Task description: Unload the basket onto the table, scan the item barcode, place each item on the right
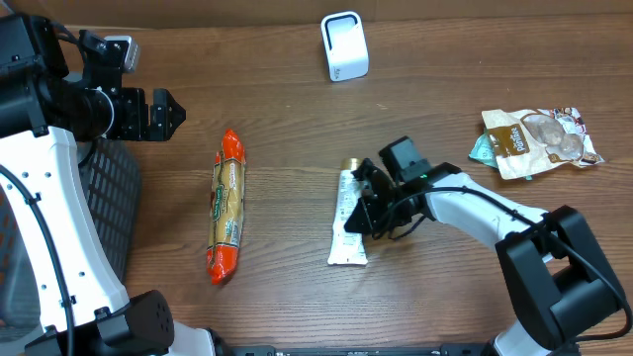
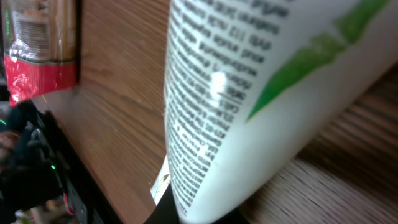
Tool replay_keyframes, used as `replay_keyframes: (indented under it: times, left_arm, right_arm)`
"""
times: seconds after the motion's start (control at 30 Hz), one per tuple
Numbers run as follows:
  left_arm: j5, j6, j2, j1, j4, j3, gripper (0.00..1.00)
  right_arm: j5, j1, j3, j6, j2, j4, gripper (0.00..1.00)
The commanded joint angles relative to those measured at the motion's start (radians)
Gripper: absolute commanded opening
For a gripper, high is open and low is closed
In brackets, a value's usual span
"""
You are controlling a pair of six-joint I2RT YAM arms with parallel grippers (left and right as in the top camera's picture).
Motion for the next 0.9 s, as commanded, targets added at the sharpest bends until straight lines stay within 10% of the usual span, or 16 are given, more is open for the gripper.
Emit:
replay_keyframes:
  times: [0.0,0.27,0.47,0.87]
  left_arm:
    - [0.011,0.022,0.002,-0.002,0.002,0.005,0.99]
    - [0.011,0.022,0.002,-0.002,0.002,0.005,0.99]
    - [0.011,0.022,0.002,-0.002,0.002,0.005,0.99]
    - [0.011,0.022,0.002,-0.002,0.002,0.005,1.0]
  right_arm:
    - [0.074,0.042,0.093,-0.109,-0.01,-0.023,0.04]
    - [0.295,0.093,0.144,-0.126,-0.007,-0.034,0.06]
    - [0.297,0.093,0.144,-0.076,0.016,0.01,0.38]
    - [0.294,-0.002,0.141,0.137,0.057,0.075,0.63]
